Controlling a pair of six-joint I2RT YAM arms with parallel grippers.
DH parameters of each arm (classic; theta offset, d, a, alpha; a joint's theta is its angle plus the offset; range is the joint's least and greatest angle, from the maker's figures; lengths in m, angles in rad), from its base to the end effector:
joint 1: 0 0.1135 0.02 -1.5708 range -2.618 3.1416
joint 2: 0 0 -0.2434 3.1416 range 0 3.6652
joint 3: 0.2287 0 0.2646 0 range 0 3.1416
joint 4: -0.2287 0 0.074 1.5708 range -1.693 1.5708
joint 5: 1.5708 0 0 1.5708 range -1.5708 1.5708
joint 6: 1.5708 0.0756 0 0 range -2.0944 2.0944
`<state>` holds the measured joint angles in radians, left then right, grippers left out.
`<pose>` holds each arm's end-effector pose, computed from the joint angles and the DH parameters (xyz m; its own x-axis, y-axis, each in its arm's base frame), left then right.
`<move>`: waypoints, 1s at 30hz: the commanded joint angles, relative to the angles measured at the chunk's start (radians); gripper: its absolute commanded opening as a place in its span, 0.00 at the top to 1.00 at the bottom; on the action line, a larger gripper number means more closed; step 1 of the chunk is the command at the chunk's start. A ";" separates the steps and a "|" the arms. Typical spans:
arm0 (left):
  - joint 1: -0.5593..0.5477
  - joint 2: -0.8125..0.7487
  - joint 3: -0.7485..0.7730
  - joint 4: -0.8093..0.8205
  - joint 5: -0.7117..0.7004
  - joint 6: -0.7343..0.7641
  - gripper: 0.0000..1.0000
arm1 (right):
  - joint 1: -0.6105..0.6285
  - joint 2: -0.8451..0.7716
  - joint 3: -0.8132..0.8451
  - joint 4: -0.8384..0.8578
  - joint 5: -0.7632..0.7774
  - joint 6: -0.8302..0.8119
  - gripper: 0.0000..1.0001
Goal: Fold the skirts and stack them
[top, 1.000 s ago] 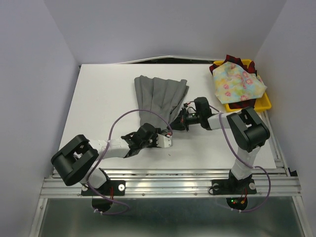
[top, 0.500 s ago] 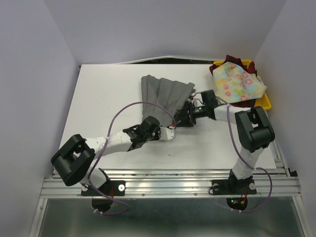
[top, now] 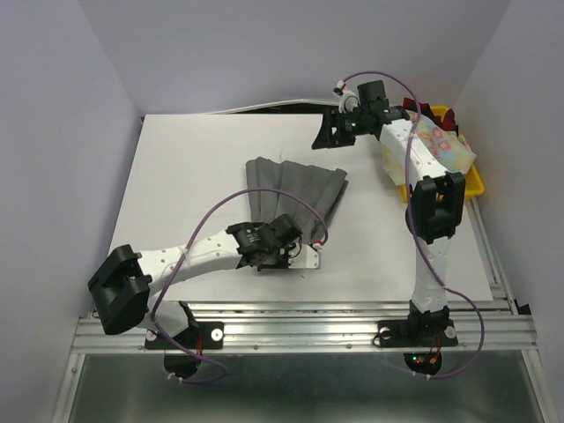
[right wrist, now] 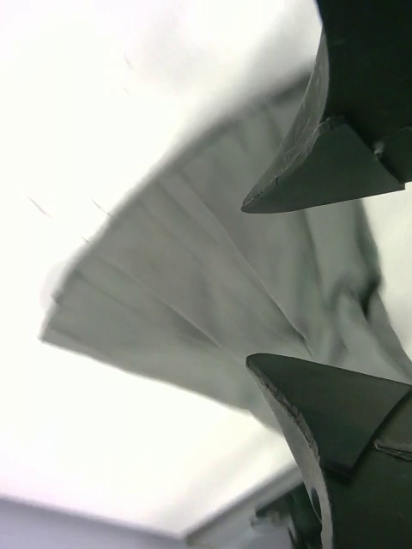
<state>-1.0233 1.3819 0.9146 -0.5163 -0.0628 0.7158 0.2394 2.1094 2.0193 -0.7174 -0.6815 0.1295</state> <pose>0.1676 -0.2658 0.1656 0.2203 0.8968 -0.3838 0.9137 -0.0520 0.4030 0.4731 0.1645 0.2631 -0.7745 -0.0858 -0.6267 -0.5115 0.6679 0.5406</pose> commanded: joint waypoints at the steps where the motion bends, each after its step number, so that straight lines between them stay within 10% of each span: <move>1: -0.032 -0.035 0.118 -0.238 0.058 -0.035 1.00 | 0.035 0.185 0.166 -0.040 0.134 -0.168 0.27; 7: -0.047 0.005 0.269 -0.404 0.155 -0.045 1.00 | 0.104 0.271 0.132 0.077 0.191 -0.277 0.23; 17: -0.046 0.095 0.516 -0.596 0.244 0.011 1.00 | 0.218 0.175 -0.201 0.113 0.019 -0.364 0.57; 30: 0.006 0.177 0.639 -0.582 0.144 0.102 1.00 | 0.331 0.055 -0.405 0.191 -0.119 -0.288 0.66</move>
<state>-1.0573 1.5318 1.4975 -1.1049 0.1226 0.7654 0.5266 2.2333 1.6695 -0.5697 -0.7315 -0.1898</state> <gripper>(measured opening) 0.037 0.351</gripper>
